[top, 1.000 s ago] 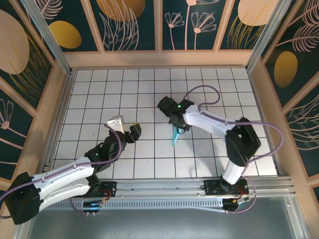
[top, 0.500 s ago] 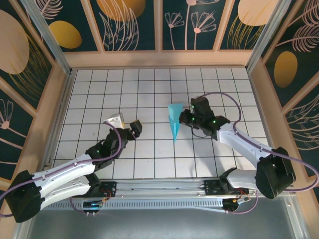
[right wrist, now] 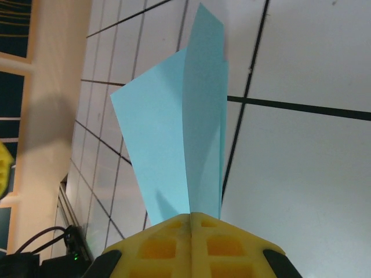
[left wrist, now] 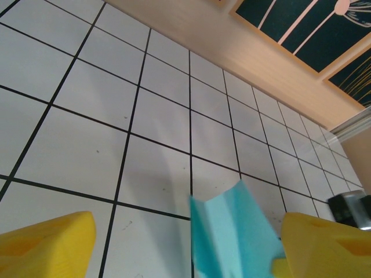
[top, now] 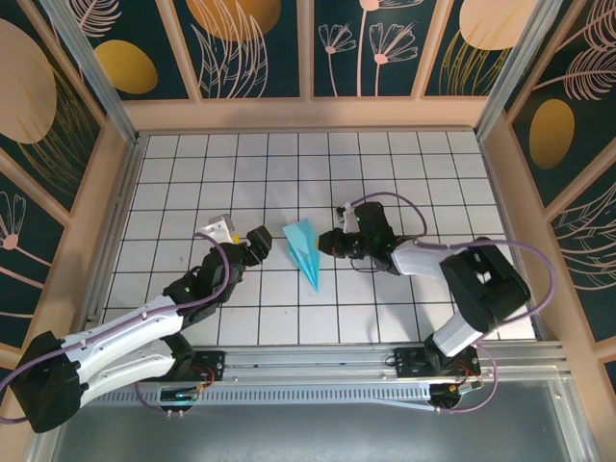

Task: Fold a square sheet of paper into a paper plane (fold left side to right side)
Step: Turn over the paper plane at the center of the table, then pick up the paper plane at the center of the table.

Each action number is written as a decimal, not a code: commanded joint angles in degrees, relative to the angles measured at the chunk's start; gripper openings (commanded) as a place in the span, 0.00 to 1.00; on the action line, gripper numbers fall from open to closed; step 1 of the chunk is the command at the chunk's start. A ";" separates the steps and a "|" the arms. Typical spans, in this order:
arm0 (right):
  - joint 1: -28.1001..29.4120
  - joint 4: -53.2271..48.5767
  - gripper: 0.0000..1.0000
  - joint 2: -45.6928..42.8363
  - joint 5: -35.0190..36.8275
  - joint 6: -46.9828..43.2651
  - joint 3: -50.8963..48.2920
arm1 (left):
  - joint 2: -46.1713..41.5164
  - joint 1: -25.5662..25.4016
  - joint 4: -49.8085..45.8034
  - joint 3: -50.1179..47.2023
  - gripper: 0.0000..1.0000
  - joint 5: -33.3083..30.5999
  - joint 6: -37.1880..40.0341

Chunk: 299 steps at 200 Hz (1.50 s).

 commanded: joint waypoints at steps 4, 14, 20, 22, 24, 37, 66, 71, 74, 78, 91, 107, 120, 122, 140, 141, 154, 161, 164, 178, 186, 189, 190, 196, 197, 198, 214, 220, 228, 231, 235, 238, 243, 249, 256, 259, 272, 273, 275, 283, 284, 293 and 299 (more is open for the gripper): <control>-0.79 8.13 0.00 3.78 -2.22 0.48 -1.20 | 0.29 0.59 -1.08 1.17 0.83 0.43 -1.70; -1.00 7.08 0.00 4.85 -1.34 0.07 -0.98 | 0.47 0.61 -1.33 0.95 0.83 0.32 -2.11; -1.06 6.52 0.00 5.24 -0.77 -0.33 -0.86 | 0.67 0.74 -1.45 0.78 0.83 0.28 -2.27; -1.02 6.34 0.00 5.27 -0.50 -0.43 -0.88 | 0.72 0.76 -1.45 0.83 0.83 0.37 -2.31; -1.05 6.09 0.00 5.30 -0.19 -0.52 -0.82 | 0.79 0.79 -1.54 0.80 0.83 0.45 -2.34; -1.14 4.28 0.00 5.23 2.04 -1.40 -0.87 | 1.40 1.04 -1.76 0.76 0.84 0.90 -2.58; -1.15 2.39 0.08 4.79 4.60 -2.34 -1.07 | 3.65 1.56 -0.74 0.67 0.84 2.57 -2.88; -1.15 2.22 0.09 4.89 4.67 -2.37 -1.07 | 4.20 1.63 -0.41 0.75 0.84 3.02 -3.00; -1.15 2.14 0.10 4.95 4.71 -2.34 -1.07 | 4.44 1.66 -0.20 0.71 0.84 3.23 -3.01; -1.15 1.89 0.11 4.87 4.80 -2.35 -0.97 | 4.86 1.72 -0.02 0.76 0.84 3.51 -3.09; -1.07 1.43 0.18 4.56 5.22 -2.49 -0.73 | 6.31 1.88 0.85 0.92 0.84 4.62 -3.20; -1.06 0.00 0.24 3.61 6.33 -2.83 -0.56 | 7.80 2.05 1.17 1.42 0.84 5.64 -3.20; -0.98 -1.66 0.30 2.64 7.65 -3.44 -0.30 | 8.84 2.12 1.05 1.80 0.84 6.09 -3.13; -0.98 -1.93 0.31 2.49 7.83 -3.56 -0.21 | 8.95 2.14 1.02 1.83 0.85 6.12 -3.18; -0.89 -5.56 0.37 0.63 10.17 -4.83 0.41 | 9.52 2.33 1.07 1.99 0.85 6.21 -2.99; -0.93 -5.77 0.37 0.51 10.30 -4.90 0.51 | 9.52 2.31 1.08 1.99 0.85 6.22 -3.00; -0.84 -8.53 0.41 -1.17 12.02 -5.82 0.99 | 9.44 2.38 1.10 1.99 0.85 6.06 -2.74; -0.67 -10.16 0.43 -2.28 13.20 -6.31 1.28 | 9.27 2.46 0.91 2.08 0.86 6.01 -2.57; -0.63 -10.88 0.44 -2.79 13.77 -6.55 1.47 | 9.18 2.55 0.84 2.08 0.85 5.97 -2.50; -0.02 -15.86 0.47 -5.19 16.85 -8.15 2.83 | 8.39 2.79 0.32 1.93 0.86 5.51 -2.31; 0.67 -19.31 0.49 -6.37 18.72 -9.38 4.07 | 7.83 2.86 0.09 1.81 0.86 5.22 -2.20; 0.86 -20.62 0.49 -6.78 19.23 -9.91 4.59 | 7.53 2.94 0.05 1.77 0.86 5.13 -2.20; 0.91 -21.03 0.49 -6.89 19.40 -9.99 4.79 | 7.47 2.92 0.04 1.75 0.86 5.15 -2.17; 1.34 -23.47 0.50 -7.27 20.03 -10.87 5.88 | 6.99 3.08 -0.06 1.56 0.87 5.08 -2.13; 1.41 -23.86 0.51 -7.35 20.07 -11.00 6.01 | 6.94 3.08 -0.10 1.51 0.87 5.04 -2.09; 1.40 -24.23 0.51 -7.39 20.08 -11.11 6.08 | 6.87 3.17 -0.11 1.49 0.87 5.02 -2.07; 1.64 -28.87 0.51 -7.13 17.54 -12.18 8.13 | 5.56 3.43 -0.35 1.11 0.87 4.70 -1.90; 1.56 -30.01 0.50 -6.63 16.12 -12.05 8.48 | 5.12 3.56 -0.52 0.97 0.88 4.73 -1.95; 1.48 -30.92 0.48 -5.86 14.04 -11.84 8.61 | 4.59 3.69 -0.74 0.82 0.88 4.62 -1.83; 1.48 -30.89 0.47 -5.70 13.17 -11.77 8.61 | 4.41 3.76 -0.84 0.78 0.88 4.57 -1.81; 1.46 -30.73 0.46 -5.44 12.18 -11.48 8.34 | 4.22 3.76 -0.99 0.72 0.88 4.47 -1.86; 1.43 -30.38 0.46 -5.36 11.32 -11.16 8.20 | 4.03 3.82 -1.09 0.75 0.88 4.47 -1.84; 1.43 -29.76 0.46 -5.16 10.02 -10.72 7.86 | 3.76 3.86 -1.26 0.67 0.88 4.43 -1.83; 1.58 -28.89 0.45 -4.87 8.62 -10.21 7.49 | 3.56 3.90 -1.35 0.58 0.88 4.42 -1.71; 1.80 -28.11 0.45 -4.63 7.47 -9.72 7.16 | 3.31 3.94 -1.57 0.45 0.88 4.47 -1.75; 1.92 -27.87 0.45 -4.48 7.23 -9.58 7.00 | 3.22 3.94 -1.69 0.39 0.88 4.45 -1.79; 2.42 -27.40 0.46 -4.04 6.38 -9.35 7.02 | 3.02 3.96 -2.02 0.30 0.88 4.38 -1.71; 2.48 -27.41 0.46 -4.02 6.34 -9.36 7.02 | 3.02 4.00 -2.04 0.27 0.88 4.38 -1.71; 2.57 -27.28 0.46 -3.92 6.31 -9.41 7.02 | 3.02 3.95 -2.06 0.24 0.88 4.38 -1.73; 2.83 -27.00 0.46 -3.59 6.14 -9.28 7.11 | 2.93 3.96 -2.28 0.23 0.88 4.27 -1.71; 2.82 -26.99 0.46 -3.54 6.09 -9.28 7.11 | 2.93 3.96 -2.31 0.23 0.88 4.28 -1.71; 3.19 -27.05 0.46 -3.07 6.08 -9.41 7.32 | 2.93 3.96 -2.41 0.23 0.88 4.29 -1.64; 3.22 -27.28 0.46 -2.69 6.33 -9.49 7.48 | 2.87 3.95 -2.50 0.23 0.88 4.24 -1.64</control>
